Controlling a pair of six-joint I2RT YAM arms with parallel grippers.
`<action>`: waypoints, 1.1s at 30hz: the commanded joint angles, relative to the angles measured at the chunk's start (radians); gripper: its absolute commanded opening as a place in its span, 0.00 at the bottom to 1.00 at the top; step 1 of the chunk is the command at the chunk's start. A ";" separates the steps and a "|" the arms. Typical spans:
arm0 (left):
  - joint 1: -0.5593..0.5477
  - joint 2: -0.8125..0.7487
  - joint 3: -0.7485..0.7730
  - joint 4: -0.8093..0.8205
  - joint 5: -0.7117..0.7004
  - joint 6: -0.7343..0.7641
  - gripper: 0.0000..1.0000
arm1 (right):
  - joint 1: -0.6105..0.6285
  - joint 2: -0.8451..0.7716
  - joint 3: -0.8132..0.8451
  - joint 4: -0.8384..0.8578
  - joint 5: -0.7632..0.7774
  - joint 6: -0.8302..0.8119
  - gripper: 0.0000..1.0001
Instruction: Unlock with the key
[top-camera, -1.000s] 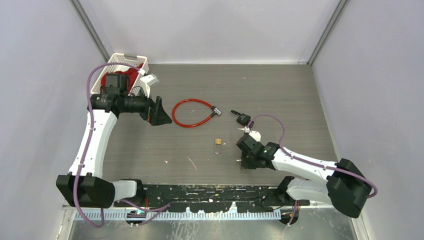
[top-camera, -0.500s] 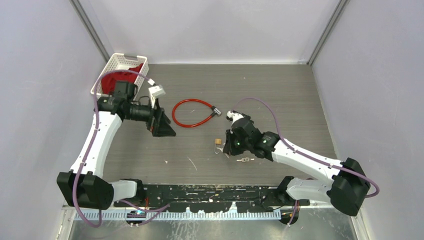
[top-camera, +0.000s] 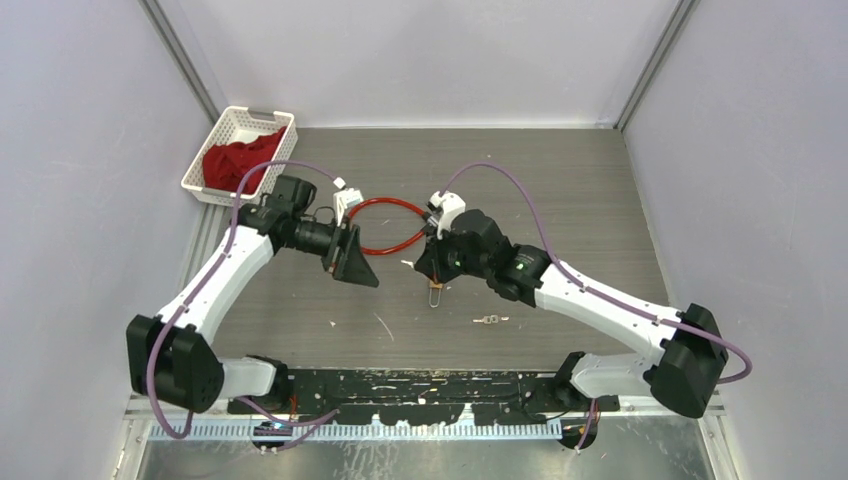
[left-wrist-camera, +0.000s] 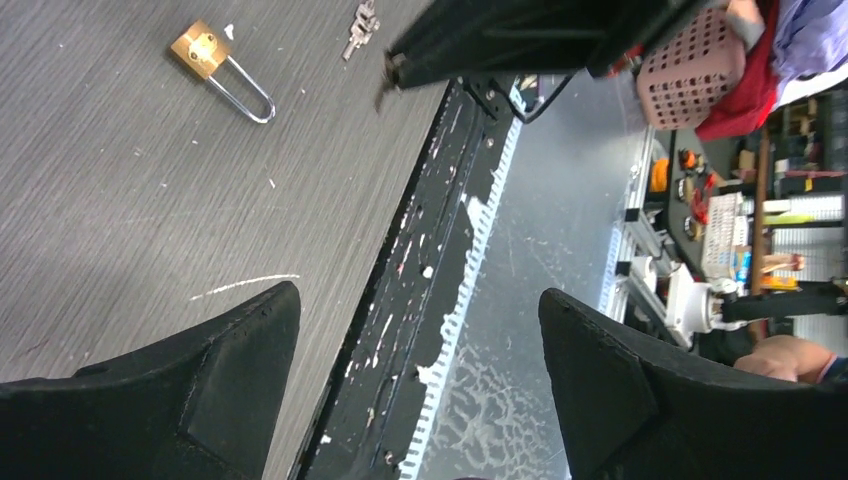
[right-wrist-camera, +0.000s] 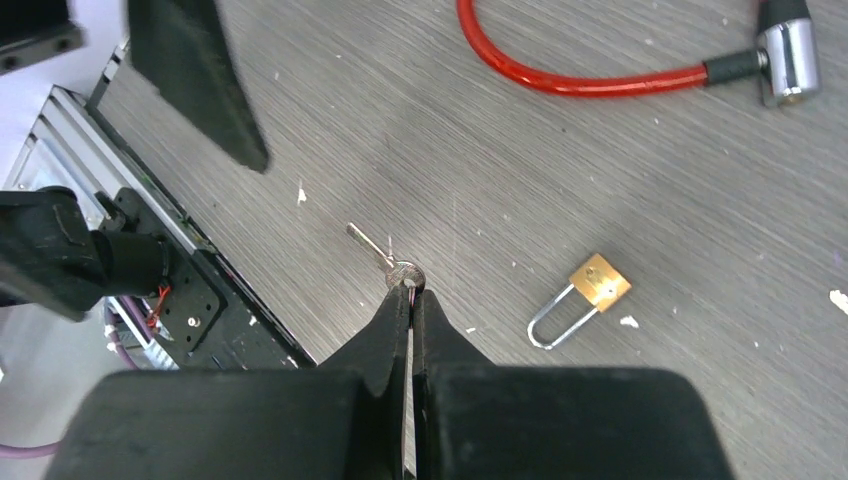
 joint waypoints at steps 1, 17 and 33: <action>-0.011 0.055 0.042 0.132 0.067 -0.128 0.88 | 0.028 0.028 0.080 0.074 -0.002 -0.046 0.01; -0.032 0.089 0.026 0.276 0.056 -0.225 0.51 | 0.088 0.109 0.180 0.066 -0.005 -0.058 0.01; -0.033 0.089 0.023 0.220 0.060 -0.195 0.26 | 0.096 0.111 0.181 0.058 0.018 -0.058 0.01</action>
